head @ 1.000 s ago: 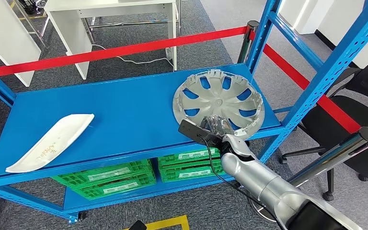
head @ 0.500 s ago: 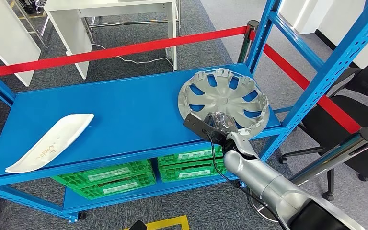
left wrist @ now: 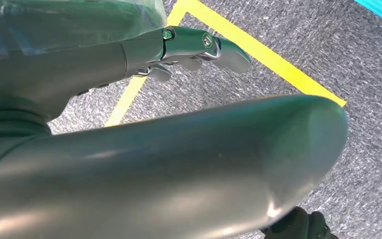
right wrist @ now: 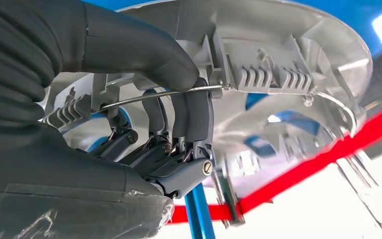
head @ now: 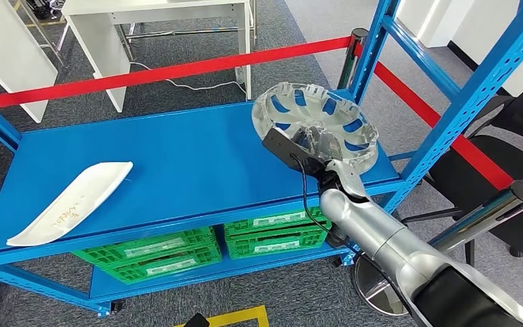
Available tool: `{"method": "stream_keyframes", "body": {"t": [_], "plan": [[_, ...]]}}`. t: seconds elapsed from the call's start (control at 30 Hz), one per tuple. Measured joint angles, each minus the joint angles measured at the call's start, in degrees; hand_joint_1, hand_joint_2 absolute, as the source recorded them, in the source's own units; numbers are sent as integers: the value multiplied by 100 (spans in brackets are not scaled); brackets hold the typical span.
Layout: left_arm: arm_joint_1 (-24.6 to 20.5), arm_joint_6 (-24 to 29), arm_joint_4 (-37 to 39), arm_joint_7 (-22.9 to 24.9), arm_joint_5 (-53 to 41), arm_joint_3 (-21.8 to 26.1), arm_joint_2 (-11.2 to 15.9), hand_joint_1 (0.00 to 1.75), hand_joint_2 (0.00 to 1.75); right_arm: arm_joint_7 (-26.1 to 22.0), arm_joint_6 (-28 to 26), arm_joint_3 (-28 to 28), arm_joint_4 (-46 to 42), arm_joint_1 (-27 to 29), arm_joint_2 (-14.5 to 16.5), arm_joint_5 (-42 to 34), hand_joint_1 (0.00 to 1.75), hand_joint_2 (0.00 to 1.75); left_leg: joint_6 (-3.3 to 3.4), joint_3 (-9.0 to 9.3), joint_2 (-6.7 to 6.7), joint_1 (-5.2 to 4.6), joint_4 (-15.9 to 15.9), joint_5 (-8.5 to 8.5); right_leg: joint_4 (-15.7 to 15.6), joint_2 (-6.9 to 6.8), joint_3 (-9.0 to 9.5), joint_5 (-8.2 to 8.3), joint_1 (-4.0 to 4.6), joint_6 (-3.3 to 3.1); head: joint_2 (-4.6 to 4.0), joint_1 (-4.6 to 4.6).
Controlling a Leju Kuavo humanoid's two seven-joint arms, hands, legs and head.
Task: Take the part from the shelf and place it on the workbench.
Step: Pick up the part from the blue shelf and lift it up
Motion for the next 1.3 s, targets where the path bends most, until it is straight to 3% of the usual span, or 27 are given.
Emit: {"method": "stream_keyframes", "body": {"t": [0.5, 0.97, 1.3], "plan": [[-59, -101, 0, 2, -100, -2, -33, 0, 0, -561, -372, 5, -300, -297, 128, -83, 175, 175, 0, -2, -1, 0, -5, 0, 0, -2, -1, -2, 0, -3, 0, -1], [-55, -101, 2, -36, -96, -2, -38, 0, 0, -289, -376, 80, -920, -559, 210, 137, 175, 175, -3, -3, -1, 0, -6, -2, 1, -2, -4, -7, 0, -9, 0, 0], [-56, -102, 2, -85, -108, 0, -38, 0, 0, -683, -390, 71, -1685, -568, 214, -593, 175, 175, -6, -4, -1, 1, -8, -4, 1, -2, -7, -8, 1, -11, 0, -1]]}}
